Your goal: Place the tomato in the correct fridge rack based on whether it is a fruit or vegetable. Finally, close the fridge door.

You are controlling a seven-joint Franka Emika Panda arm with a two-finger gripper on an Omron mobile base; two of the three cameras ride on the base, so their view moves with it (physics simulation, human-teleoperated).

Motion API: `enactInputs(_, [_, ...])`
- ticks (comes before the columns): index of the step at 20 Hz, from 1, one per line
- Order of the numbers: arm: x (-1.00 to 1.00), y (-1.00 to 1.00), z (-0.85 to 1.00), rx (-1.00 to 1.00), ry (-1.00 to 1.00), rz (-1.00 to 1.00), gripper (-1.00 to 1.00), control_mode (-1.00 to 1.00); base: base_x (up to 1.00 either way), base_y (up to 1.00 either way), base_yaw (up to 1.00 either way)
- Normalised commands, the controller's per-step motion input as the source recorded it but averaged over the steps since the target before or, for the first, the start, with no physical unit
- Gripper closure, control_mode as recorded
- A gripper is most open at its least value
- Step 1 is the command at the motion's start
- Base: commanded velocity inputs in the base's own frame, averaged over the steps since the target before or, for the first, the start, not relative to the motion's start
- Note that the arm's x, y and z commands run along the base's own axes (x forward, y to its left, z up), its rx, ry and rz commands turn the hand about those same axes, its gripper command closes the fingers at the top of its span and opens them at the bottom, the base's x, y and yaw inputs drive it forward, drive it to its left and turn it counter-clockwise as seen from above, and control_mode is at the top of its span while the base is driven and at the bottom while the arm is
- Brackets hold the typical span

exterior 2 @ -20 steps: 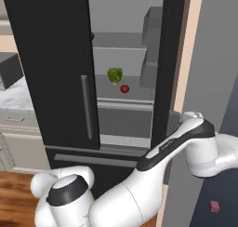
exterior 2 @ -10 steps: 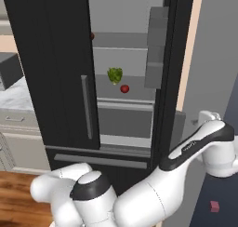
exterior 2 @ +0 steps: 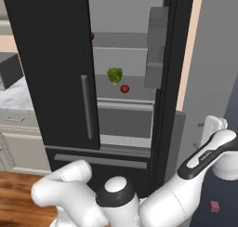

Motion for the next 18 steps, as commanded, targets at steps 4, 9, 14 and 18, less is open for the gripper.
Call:
enactInputs(4, [0.65, 0.01, -0.29, 0.10, 0.14, 0.19, -1.00, -1.00, 0.00, 0.00, 0.00])
enactInputs(9, [0.13, 0.60, -0.30, 0.01, 0.24, 0.27, -1.00, -1.00, 0.00, 0.00, 0.00])
enactInputs(14, [-0.21, 0.94, -0.39, -0.04, 0.03, 0.30, -1.00, -1.00, 0.00, 0.00, 0.00])
enactInputs(18, [-0.39, 1.00, -0.55, -0.09, -0.21, 0.29, -1.00, -1.00, 0.00, 0.00, 0.00])
